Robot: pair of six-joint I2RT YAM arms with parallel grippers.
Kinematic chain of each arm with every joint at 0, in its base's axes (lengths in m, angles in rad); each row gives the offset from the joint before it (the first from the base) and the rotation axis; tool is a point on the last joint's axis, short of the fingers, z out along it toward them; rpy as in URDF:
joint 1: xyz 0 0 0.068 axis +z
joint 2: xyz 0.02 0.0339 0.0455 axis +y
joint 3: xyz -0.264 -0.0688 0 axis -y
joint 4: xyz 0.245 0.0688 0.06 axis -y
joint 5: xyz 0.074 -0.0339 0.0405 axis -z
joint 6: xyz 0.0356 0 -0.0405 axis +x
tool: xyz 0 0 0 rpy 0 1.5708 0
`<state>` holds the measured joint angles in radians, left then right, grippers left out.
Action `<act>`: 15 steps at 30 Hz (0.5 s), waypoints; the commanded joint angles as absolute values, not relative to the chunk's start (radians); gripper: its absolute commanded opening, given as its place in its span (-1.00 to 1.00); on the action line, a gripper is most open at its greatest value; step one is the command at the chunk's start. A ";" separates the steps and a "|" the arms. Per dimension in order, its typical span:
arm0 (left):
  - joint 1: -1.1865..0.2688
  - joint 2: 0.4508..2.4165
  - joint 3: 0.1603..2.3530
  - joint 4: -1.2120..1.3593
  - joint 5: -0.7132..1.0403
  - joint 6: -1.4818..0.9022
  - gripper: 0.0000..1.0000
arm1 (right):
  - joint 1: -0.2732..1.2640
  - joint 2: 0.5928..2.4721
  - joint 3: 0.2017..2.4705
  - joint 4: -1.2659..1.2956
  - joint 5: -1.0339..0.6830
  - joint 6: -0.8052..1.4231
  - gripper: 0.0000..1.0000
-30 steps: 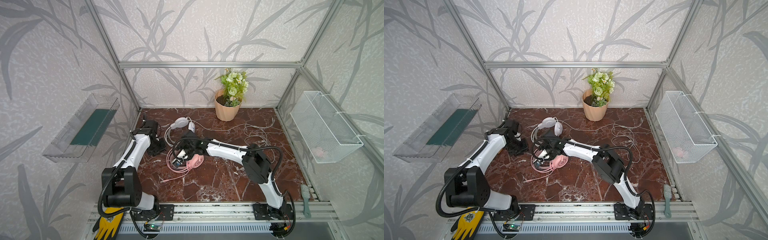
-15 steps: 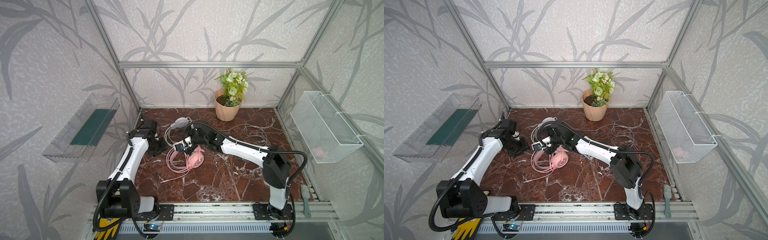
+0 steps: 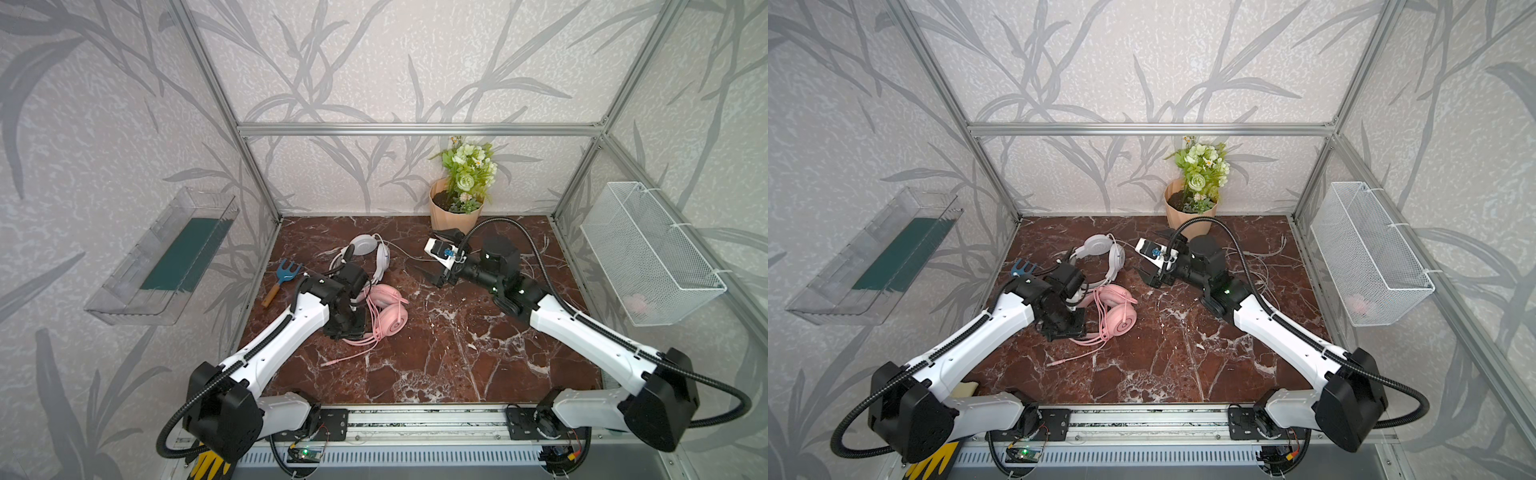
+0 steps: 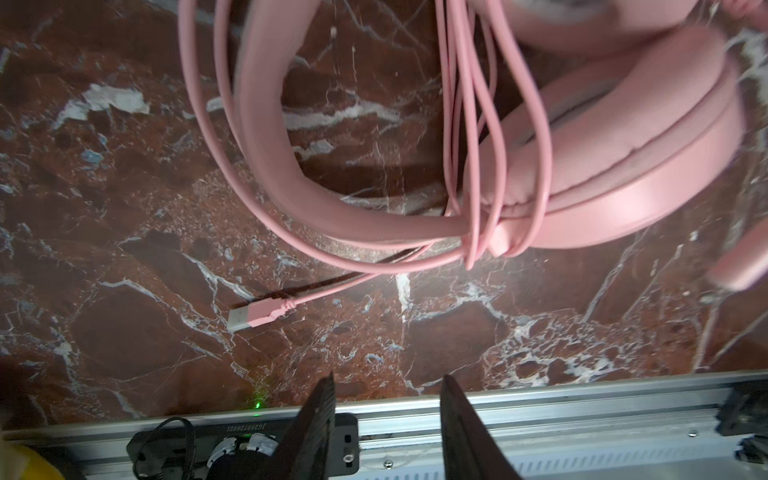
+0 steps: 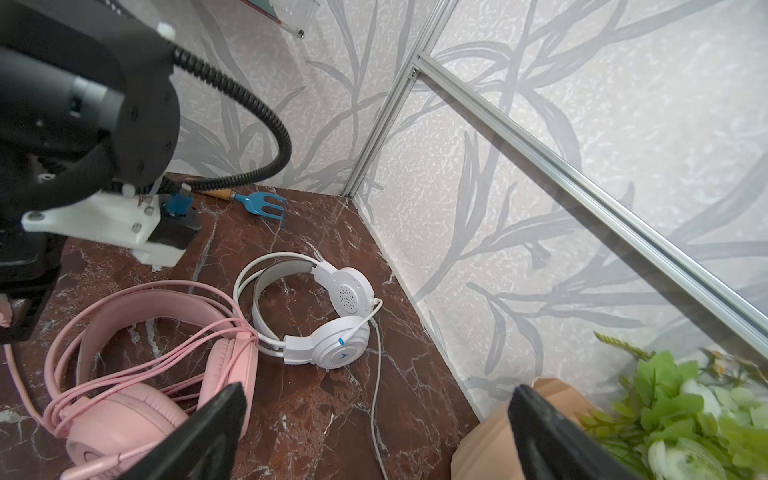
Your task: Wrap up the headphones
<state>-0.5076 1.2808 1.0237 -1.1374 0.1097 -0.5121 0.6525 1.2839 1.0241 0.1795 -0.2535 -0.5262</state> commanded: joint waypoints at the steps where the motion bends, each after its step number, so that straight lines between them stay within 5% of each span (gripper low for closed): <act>1: -0.582 1.328 0.985 -1.177 0.031 -0.553 -0.18 | 0.629 1.212 0.967 0.198 -0.204 -0.484 0.98; 15: -0.621 1.455 0.859 -1.030 -0.052 -0.601 -0.15 | 0.586 1.038 0.852 0.206 -0.178 -0.489 0.98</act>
<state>-0.6189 1.4384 0.8768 -1.0534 -0.0116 -0.5774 0.5941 1.0496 0.8680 0.1841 -0.1875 -0.4980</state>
